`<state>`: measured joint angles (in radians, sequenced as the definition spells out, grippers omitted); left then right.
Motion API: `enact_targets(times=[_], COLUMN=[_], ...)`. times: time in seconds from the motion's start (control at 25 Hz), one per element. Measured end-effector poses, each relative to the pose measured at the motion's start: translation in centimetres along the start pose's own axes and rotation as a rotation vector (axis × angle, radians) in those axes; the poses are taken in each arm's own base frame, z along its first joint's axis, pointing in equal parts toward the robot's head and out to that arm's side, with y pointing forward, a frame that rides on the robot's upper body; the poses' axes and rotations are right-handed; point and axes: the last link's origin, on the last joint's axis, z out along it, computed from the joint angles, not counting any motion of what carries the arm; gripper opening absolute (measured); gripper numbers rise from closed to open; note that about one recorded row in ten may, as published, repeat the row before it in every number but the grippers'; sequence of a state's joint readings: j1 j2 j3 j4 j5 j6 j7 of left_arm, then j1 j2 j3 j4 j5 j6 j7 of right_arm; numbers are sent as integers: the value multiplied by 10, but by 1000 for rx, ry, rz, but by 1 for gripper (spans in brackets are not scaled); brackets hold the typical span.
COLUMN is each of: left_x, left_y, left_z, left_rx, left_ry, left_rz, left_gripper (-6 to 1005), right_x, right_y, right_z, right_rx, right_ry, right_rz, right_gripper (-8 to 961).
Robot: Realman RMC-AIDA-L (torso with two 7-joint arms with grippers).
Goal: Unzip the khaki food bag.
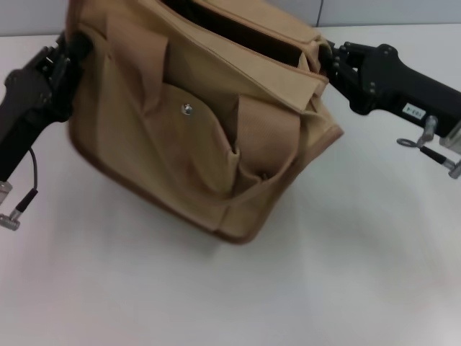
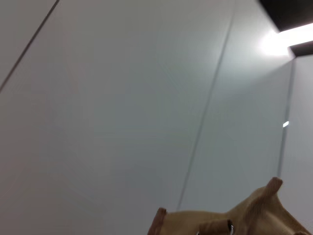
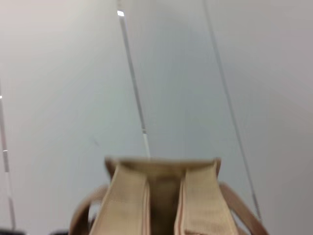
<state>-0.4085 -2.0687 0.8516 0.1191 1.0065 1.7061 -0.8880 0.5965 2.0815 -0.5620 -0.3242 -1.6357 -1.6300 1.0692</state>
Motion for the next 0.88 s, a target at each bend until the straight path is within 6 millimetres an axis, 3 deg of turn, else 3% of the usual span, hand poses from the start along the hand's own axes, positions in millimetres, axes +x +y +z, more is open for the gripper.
enact_targets(times=[0.2,0.48,0.72,0.84,0.88], left_x=[-11,-7,6,17,20], left_y=[-8,-9,-4,2,3], left_z=[-8,-23,-27,-30,-30], left_rx=[84,98,-14,-166,-194], left_ry=[-62,-56,-77,-149,-161], left_rz=[-25,-45,-24,5,12], left_gripper=[106,386,615,759,763], right_x=[-3,-4,-17,-27,-28], right_y=[-10,-16,-14,0,7], right_z=[6,-4,-30,-40,-41], right_rx=[42,105,135,9,-54], right_ry=[18,-20,-130,-104,-69], right_rz=[37,68,101,60,39], right_gripper=[108,133,335,460,502])
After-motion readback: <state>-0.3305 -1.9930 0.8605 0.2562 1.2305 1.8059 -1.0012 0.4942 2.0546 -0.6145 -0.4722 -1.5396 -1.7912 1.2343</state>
